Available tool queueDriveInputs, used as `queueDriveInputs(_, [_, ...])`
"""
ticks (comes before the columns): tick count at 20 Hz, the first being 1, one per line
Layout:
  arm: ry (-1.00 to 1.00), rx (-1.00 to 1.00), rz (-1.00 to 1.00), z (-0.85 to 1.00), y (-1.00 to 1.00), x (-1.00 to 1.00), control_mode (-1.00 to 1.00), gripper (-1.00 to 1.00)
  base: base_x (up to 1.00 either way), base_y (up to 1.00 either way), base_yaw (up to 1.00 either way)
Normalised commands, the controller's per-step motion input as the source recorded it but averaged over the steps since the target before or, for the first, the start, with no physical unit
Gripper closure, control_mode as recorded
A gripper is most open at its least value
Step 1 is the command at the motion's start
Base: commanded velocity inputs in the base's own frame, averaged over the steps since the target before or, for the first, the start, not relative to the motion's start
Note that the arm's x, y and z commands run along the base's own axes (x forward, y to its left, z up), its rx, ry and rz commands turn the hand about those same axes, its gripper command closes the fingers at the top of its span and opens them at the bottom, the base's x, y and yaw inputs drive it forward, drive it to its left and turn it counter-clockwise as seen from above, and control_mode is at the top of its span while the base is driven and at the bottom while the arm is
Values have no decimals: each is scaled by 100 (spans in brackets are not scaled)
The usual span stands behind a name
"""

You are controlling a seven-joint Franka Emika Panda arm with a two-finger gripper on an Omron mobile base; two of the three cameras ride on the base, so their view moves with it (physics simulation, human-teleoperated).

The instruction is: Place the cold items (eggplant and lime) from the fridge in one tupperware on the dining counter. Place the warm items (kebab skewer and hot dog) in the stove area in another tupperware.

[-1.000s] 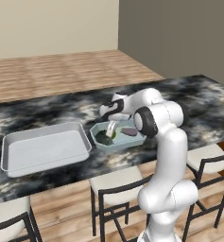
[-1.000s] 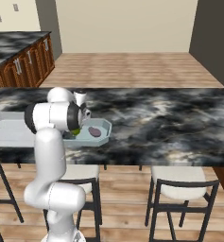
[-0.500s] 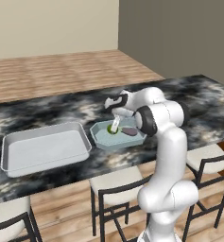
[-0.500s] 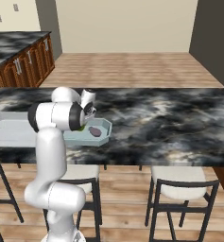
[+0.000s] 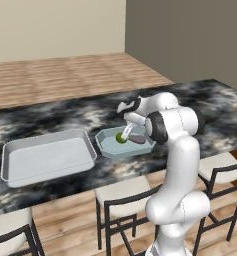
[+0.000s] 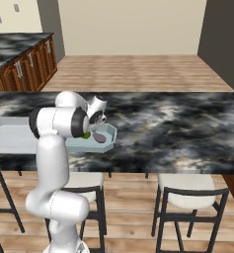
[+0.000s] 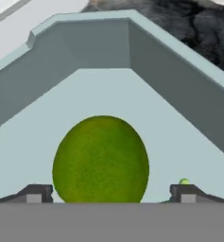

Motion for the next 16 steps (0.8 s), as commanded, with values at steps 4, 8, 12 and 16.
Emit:
queueDriveInputs(4, [11,-14,-14,73,0,-32,-100,-100,0,0,0])
queueDriveInputs(8, [0,-6,-7,100,-1,-74,-100,-100,0,0,0])
queueDriveInputs(12, [-13,-12,-14,86,0,-100,-100,-100,0,0,0])
queueDriveInputs(16, [-25,-21,-24,35,0,-100,-100,-100,0,0,0])
